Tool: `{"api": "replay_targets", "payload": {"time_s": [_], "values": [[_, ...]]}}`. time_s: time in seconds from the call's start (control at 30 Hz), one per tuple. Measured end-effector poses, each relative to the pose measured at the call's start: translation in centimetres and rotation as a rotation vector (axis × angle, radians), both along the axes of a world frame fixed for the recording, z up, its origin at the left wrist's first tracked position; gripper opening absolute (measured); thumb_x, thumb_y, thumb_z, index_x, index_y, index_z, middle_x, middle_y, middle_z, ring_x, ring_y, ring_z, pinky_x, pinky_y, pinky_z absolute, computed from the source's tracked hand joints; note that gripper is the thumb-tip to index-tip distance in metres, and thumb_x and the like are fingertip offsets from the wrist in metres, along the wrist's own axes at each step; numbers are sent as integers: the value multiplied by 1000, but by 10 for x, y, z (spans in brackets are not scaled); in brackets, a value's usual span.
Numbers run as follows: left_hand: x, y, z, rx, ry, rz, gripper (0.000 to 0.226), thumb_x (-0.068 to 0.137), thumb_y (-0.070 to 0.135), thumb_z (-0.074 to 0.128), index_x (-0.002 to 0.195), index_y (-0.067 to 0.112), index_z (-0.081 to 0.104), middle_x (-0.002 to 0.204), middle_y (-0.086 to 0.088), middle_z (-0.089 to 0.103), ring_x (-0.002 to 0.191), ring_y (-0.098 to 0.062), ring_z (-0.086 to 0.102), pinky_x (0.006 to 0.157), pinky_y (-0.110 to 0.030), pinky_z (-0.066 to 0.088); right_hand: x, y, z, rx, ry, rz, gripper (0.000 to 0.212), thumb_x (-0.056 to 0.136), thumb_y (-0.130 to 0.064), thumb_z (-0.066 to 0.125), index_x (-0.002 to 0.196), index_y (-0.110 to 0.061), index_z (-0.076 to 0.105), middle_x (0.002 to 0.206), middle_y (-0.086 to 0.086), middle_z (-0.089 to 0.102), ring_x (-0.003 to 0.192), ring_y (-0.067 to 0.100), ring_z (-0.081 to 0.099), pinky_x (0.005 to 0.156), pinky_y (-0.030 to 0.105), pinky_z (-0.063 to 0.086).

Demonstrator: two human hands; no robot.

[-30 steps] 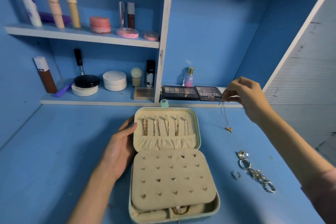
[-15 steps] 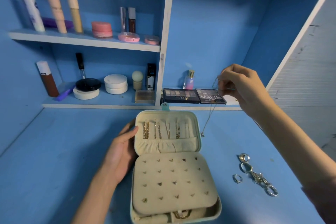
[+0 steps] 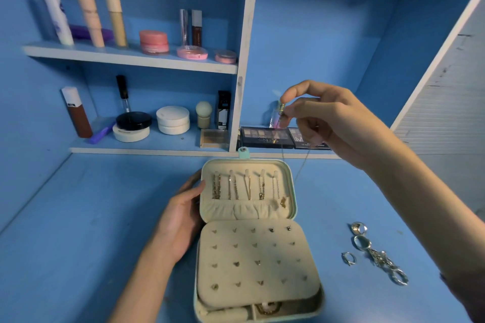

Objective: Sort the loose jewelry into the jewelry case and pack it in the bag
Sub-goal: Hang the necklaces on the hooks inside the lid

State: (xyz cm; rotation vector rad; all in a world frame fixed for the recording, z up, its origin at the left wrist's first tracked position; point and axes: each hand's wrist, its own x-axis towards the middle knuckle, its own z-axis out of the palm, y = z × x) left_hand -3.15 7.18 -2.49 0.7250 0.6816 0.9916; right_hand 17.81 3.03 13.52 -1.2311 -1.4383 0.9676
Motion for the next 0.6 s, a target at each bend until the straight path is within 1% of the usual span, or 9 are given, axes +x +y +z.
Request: {"api": "replay_targets", "payload": {"time_s": [0.1, 0.2, 0.27, 0.33, 0.4, 0.5, 0.6], "values": [[0, 0, 0, 2, 9, 6, 42, 81, 17, 53, 122, 16, 61, 107, -7, 71, 91, -18, 68, 76, -34, 49, -8, 4, -6, -33, -64, 77, 16, 85, 2, 56, 85, -13, 59, 72, 10, 68, 39, 15, 29, 42, 21, 23], [0, 1, 1, -8, -1, 4, 43, 81, 16, 53, 123, 15, 61, 112, -9, 69, 97, -20, 66, 78, -34, 49, -16, 16, -22, -87, -158, 126, 14, 85, 2, 58, 86, -11, 62, 75, 9, 70, 40, 15, 30, 41, 18, 27], [1, 1, 1, -13, -1, 5, 43, 83, 15, 52, 126, 14, 59, 117, -10, 68, 102, -23, 65, 81, -35, 49, -20, 26, -35, -124, -198, 124, 13, 85, 2, 59, 85, -11, 63, 73, 6, 71, 41, 15, 29, 40, 18, 27], [1, 1, 1, -10, -2, 7, 44, 84, 14, 51, 127, 13, 58, 120, -12, 67, 104, -23, 64, 83, -35, 50, -22, 34, -46, -161, -226, 93, 15, 84, 3, 58, 83, -10, 63, 73, 6, 70, 39, 13, 29, 39, 18, 26], [1, 1, 0, -1, -6, 3, 44, 82, 14, 51, 125, 13, 59, 118, -11, 68, 100, -21, 67, 79, -32, 53, -22, 40, -54, -190, -284, 52, 16, 83, 5, 57, 82, -10, 64, 76, 10, 71, 37, 12, 30, 39, 18, 27], [0, 1, 0, 4, -27, -6, 44, 80, 14, 53, 124, 12, 59, 111, -8, 70, 93, -18, 69, 69, -27, 58, -22, 44, -62, -168, -512, -16, 18, 80, 3, 60, 78, -15, 63, 78, 12, 72, 34, 13, 36, 38, 17, 31], [0, 2, -1, 0, -36, -6, 47, 78, 15, 54, 125, 12, 59, 110, -8, 70, 93, -19, 68, 68, -26, 58, -22, 44, -67, -149, -733, -36, 18, 80, -2, 61, 78, -20, 62, 73, 8, 72, 33, 12, 42, 38, 15, 36]]}}
